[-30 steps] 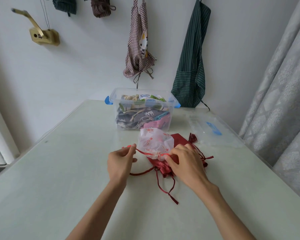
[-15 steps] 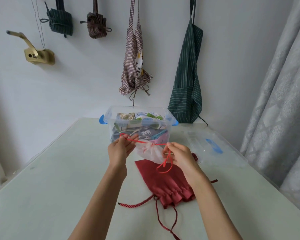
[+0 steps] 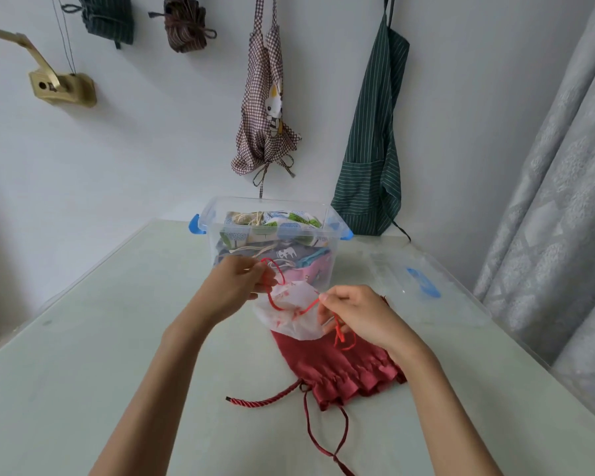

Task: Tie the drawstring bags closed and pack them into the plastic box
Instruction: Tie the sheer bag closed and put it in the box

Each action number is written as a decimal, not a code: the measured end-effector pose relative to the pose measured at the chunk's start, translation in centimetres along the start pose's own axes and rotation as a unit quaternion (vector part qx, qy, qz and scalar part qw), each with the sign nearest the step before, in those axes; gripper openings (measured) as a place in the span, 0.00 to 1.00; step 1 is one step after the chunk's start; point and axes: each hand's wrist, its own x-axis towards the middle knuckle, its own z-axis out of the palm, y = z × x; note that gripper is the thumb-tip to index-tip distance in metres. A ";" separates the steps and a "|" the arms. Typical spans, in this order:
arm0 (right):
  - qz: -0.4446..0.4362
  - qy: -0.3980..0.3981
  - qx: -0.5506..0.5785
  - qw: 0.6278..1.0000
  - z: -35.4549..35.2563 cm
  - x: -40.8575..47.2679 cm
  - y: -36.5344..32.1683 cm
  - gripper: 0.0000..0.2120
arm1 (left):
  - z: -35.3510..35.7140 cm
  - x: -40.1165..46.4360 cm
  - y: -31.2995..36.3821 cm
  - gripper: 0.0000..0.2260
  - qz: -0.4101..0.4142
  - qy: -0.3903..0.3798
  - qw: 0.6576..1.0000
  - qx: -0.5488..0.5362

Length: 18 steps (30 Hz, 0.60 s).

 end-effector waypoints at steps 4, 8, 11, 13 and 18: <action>0.029 -0.047 -0.035 0.998 1.1 -0.2 -0.4 0.12 | 1.9 -0.7 0.8 0.13 -0.005 -0.071 0.990 -0.119; 0.045 -0.101 -0.061 0.992 1.5 -0.3 -0.2 0.13 | 3.4 -0.2 -0.9 0.11 0.005 -0.041 0.999 0.027; 0.042 -0.093 -0.093 0.990 -0.1 -0.8 -0.5 0.14 | 3.7 -0.4 -1.7 0.09 0.003 -0.136 0.988 0.069; 0.050 -0.074 -0.088 0.992 -1.6 -1.2 -0.9 0.16 | 3.9 -0.8 -1.3 0.09 0.011 -0.209 0.976 0.058; 0.042 -0.017 -0.037 0.998 -3.3 -2.0 -1.8 0.20 | 4.8 -1.5 -0.2 0.11 0.018 -0.303 0.951 0.060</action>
